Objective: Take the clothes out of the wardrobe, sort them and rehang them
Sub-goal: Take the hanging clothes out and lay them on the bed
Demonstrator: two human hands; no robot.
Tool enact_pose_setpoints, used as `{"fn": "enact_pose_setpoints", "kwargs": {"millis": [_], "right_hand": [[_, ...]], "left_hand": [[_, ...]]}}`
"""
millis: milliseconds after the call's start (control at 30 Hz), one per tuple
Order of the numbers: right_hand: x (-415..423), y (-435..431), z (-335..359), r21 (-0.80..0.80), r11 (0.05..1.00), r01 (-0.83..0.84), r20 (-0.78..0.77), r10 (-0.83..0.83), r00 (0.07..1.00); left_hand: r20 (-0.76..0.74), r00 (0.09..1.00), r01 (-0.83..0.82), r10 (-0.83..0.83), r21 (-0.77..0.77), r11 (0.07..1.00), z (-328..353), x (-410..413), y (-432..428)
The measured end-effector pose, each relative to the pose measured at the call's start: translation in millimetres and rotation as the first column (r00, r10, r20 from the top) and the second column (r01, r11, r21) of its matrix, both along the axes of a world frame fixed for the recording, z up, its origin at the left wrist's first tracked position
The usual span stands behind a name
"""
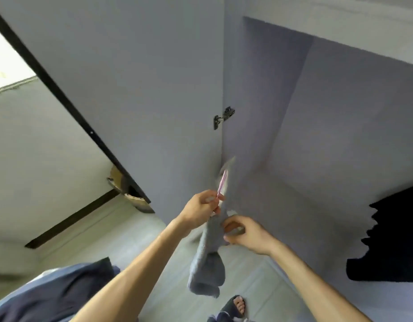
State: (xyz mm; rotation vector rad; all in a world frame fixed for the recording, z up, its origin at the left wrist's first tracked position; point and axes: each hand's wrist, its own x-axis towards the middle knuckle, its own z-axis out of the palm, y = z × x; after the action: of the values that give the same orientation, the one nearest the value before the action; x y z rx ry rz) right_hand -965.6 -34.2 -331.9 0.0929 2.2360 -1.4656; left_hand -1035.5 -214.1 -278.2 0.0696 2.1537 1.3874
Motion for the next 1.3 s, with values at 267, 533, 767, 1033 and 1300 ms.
{"fn": "enact_pose_setpoints", "kwargs": {"millis": [267, 533, 767, 1033, 1300], "right_hand": [[-25, -102, 23, 0.431, 0.878, -0.207, -0.294, 0.353, 0.888], [21, -249, 11, 0.657, 0.444, -0.609, -0.185, 0.879, 0.44], [96, -359, 13, 0.681, 0.233, -0.694, -0.132, 0.972, 0.196], [144, -429, 18, 0.792, 0.067, -0.607, -0.298, 0.91, -0.289], [178, -470, 51, 0.652, -0.015, -0.758, -0.503, 0.739, -0.448]], "left_hand": [[0.044, 0.988, -0.147, 0.148, -0.024, 0.989, 6, 106, -135], [0.039, 0.836, -0.548, 0.547, 0.012, 0.836, 13, 263, -248], [0.062, 0.541, -0.838, 0.839, 0.128, 0.531, 13, 392, -299], [0.102, 0.211, -0.954, 0.972, 0.238, 0.182, 18, 474, -306], [0.067, 0.017, -0.977, 0.998, 0.214, 0.002, 43, 512, -301]]}}
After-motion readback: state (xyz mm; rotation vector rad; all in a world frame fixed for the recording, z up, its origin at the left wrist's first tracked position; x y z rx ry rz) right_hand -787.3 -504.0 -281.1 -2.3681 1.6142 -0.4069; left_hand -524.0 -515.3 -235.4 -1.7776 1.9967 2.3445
